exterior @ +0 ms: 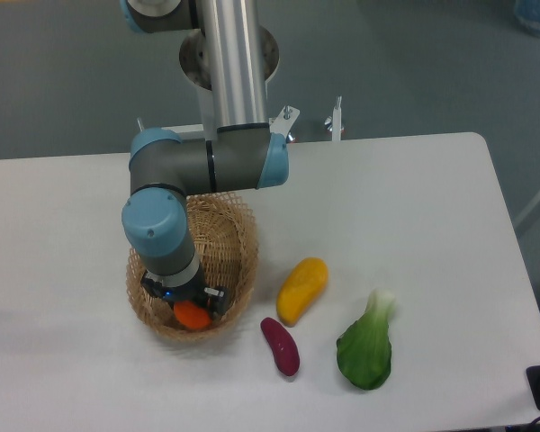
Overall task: Pick up the orange from the basket
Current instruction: 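Close the gripper around the orange inside the basket, then lift the orange out of the basket and carry it beside the yellow pepper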
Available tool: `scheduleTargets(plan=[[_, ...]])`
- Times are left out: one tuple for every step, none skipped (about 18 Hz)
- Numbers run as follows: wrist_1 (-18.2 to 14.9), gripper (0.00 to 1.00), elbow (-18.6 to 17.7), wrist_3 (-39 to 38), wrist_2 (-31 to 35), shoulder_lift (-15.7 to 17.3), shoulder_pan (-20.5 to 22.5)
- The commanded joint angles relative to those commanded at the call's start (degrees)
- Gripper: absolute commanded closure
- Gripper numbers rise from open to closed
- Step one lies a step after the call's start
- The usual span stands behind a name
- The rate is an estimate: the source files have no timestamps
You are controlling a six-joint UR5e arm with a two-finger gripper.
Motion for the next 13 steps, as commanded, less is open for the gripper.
scheduleTargets(plan=[[0.0,0.65,0.0,1.1,-0.1,0.4,0.1],[0.0,0.64,0.0,2.4,0.0,0.9,0.8],[0.0,0.64,0.0,3.3,-0.1,1.3,1.6],[0.0,0.63,0.0,3.7,-0.2,1.7,2.5],[0.0,0.63,0.0,3.7,-0.6,1.8,3.2],[0.0,0.63,0.0,4.0,-0.8,2.4,4.0],[-0.2,0.63,-0.2,4.7,-0.8,3.0,5.0],[-0.6,0.63,-0.2,5.6,-0.8,3.3,5.8],[-1.1,0.63,-0.1,6.4,-0.8,3.4,6.6],[-1.5,0.63,-0.1,7.1,-0.7,3.9,7.3],[-1.7,0.63,-0.2,8.1,-0.7,4.1,8.1],[-1.7,0.63,-0.2,10.2,-0.7,4.2,9.1],[-1.7,0.63,-0.2,11.2,-0.7,4.2,9.5]])
